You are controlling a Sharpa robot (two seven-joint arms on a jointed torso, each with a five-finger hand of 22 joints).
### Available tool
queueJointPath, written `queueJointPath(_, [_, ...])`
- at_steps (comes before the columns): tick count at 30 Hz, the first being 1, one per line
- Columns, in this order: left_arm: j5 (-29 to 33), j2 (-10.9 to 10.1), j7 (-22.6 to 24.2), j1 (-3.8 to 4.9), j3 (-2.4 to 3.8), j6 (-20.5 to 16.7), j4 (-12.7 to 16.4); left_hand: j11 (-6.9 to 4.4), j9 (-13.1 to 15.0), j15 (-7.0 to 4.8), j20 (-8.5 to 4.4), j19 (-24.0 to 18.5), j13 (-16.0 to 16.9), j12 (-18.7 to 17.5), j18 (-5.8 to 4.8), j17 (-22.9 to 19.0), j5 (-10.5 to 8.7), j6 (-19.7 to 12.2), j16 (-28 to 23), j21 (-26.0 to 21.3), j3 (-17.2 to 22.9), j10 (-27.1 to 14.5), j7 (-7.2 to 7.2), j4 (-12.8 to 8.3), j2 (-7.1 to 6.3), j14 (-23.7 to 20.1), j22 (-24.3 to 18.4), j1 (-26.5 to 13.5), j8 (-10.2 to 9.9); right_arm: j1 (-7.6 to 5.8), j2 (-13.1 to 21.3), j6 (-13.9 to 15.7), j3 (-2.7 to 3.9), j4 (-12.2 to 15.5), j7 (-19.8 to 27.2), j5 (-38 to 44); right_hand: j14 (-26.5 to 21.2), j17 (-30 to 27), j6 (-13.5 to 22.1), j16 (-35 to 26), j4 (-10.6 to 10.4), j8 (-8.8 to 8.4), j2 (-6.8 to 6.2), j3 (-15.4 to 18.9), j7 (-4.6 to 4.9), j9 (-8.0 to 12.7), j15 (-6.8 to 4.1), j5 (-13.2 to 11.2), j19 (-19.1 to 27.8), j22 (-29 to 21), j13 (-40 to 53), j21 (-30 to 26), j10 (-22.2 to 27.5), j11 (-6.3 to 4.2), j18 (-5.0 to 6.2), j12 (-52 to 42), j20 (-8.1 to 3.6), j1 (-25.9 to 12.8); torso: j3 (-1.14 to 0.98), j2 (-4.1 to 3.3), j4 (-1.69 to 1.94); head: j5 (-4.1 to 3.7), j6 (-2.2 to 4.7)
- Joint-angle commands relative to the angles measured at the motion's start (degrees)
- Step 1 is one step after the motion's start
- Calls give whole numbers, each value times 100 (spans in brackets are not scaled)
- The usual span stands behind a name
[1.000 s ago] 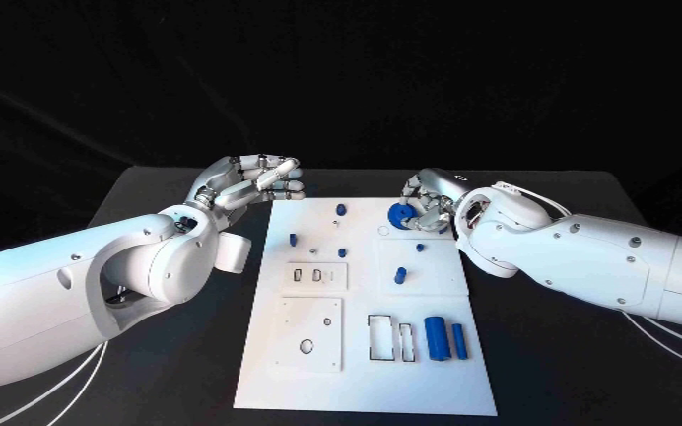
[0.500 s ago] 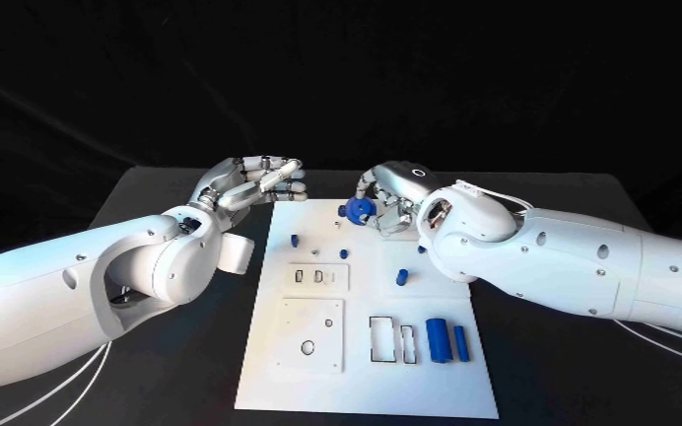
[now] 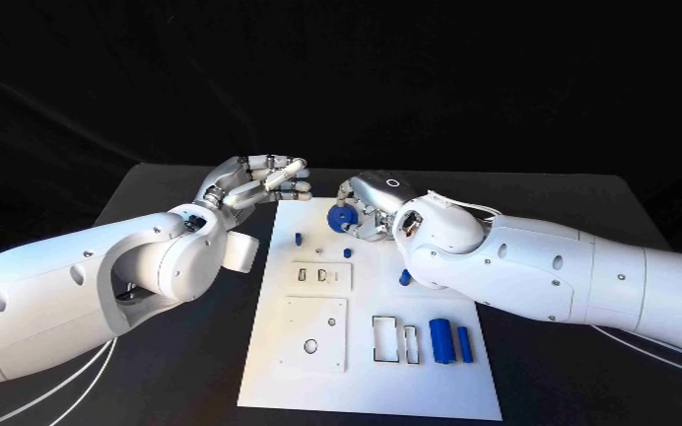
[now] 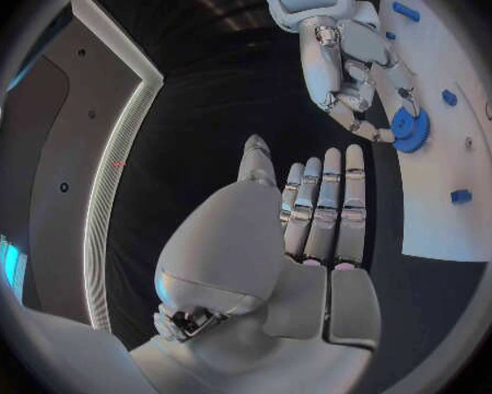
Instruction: Assemble the parts on the task board
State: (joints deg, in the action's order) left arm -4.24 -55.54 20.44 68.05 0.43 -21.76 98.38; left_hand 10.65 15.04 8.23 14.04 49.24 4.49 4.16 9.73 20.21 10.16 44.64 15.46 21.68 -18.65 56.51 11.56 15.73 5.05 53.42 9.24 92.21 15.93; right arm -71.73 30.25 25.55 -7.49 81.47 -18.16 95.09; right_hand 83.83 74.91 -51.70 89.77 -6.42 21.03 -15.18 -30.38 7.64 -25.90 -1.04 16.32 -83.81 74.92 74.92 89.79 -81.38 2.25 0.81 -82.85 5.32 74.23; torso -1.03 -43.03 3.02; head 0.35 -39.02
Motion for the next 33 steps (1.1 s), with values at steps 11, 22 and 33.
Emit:
queueJointPath(11, [-5,7,18,10,6,31,21,-2,7,-2,-13,-45,0,-34,33,8,-27,-40,-37,11,-23,-37,157,0,48,-42,-9,5,-40,99,-230,-139,-14,-315,-28,200,617,1509,-110,23,14,-44,-4,-59,-97,-26,-39,-70,-619,1508,423,21,-6,-2,-81,27,-40,-121,-15,12,-11,48,-21])
queueJointPath(22, [-9,7,3,10,6,31,29,-2,7,-2,-13,-45,0,-34,33,8,-27,-40,-37,11,-23,-37,157,0,48,-42,-9,5,-40,108,-319,-191,-19,-501,-10,150,617,1509,-88,23,29,-91,-11,-78,-86,-20,-32,-148,-619,1508,358,21,50,7,-81,78,-36,-163,-20,13,-34,51,-23])
queueJointPath(33, [-10,3,-4,10,6,25,29,-2,7,-2,-13,-45,0,-34,33,8,-27,-40,-37,11,-23,-37,157,0,48,-42,-9,5,-40,119,-370,-269,-25,-592,112,55,617,1509,100,23,34,-347,-80,5,1,57,37,-504,-603,1491,233,5,162,88,-75,183,23,-395,-16,11,-27,60,-50])
